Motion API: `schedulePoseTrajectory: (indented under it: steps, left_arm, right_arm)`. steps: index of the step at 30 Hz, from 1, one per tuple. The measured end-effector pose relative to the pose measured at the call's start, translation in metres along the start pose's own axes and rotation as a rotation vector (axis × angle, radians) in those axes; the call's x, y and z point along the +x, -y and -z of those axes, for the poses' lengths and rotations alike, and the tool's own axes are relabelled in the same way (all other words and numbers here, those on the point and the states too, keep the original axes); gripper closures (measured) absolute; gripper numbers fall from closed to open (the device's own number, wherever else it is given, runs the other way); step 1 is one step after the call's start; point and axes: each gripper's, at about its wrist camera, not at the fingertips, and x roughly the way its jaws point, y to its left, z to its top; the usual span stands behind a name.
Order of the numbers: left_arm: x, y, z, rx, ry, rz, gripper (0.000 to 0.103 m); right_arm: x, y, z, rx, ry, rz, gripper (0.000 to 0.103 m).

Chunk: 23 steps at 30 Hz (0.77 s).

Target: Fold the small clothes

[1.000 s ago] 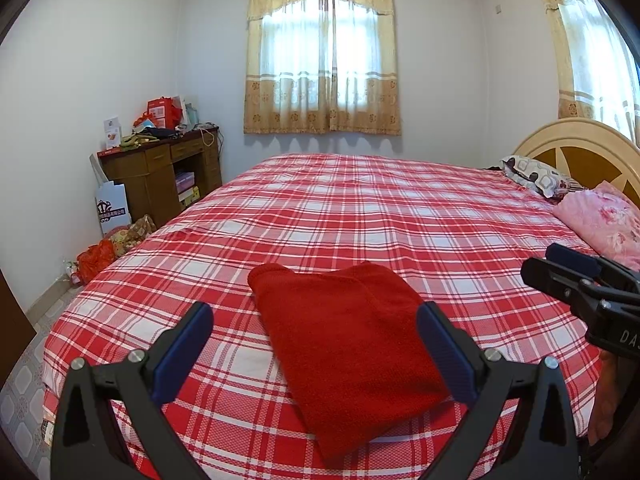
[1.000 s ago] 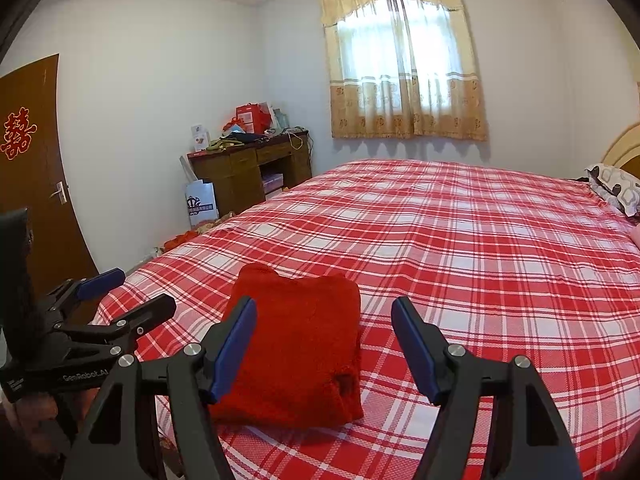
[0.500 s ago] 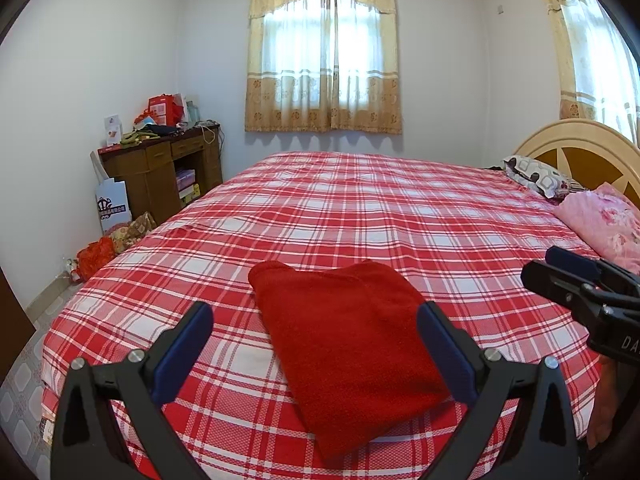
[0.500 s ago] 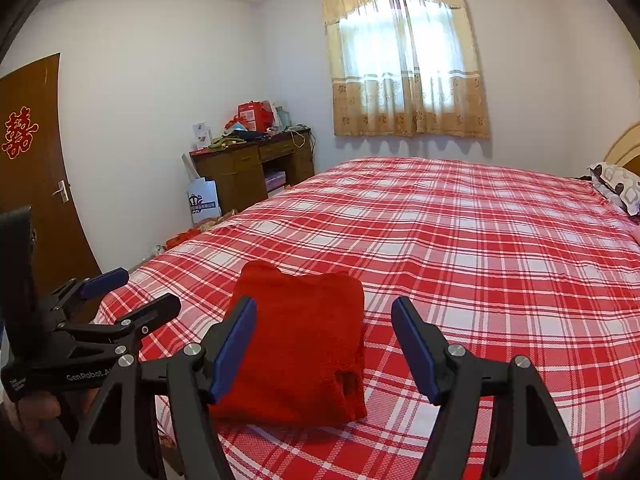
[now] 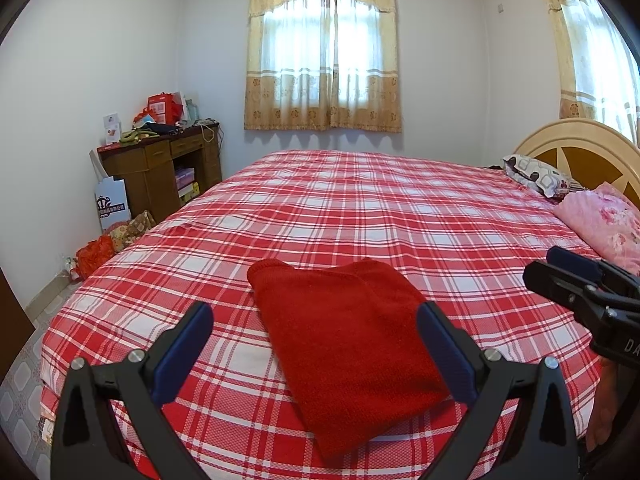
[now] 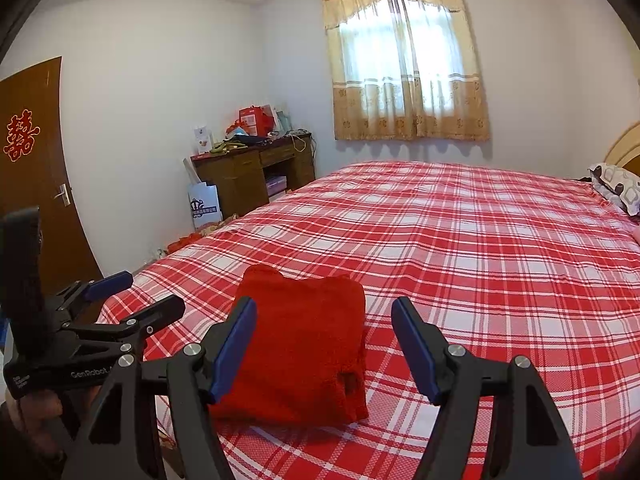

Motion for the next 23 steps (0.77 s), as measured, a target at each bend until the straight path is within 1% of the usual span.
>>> schedulePoseTrajectory:
  steps: [6, 18, 23]
  left_arm:
    - [0.0010, -0.0008, 0.0001, -0.011, -0.023, 0.010, 0.000]
    - [0.0044, -0.0063, -0.0009, -0.029, -0.041, -0.045, 0.000]
    - [0.0064, -0.0061, 0.0013, -0.007, -0.036, -0.070, 0.000]
  right_arm:
    - [-0.0012, -0.0017, 0.0009, -0.009, 0.004, -0.002, 0.032]
    - [-0.0003, -0.0042, 0.0037, -0.025, 0.000, -0.013, 0.032]
    - [0.0017, -0.0042, 0.0053, -0.026, -0.007, -0.013, 0.032]
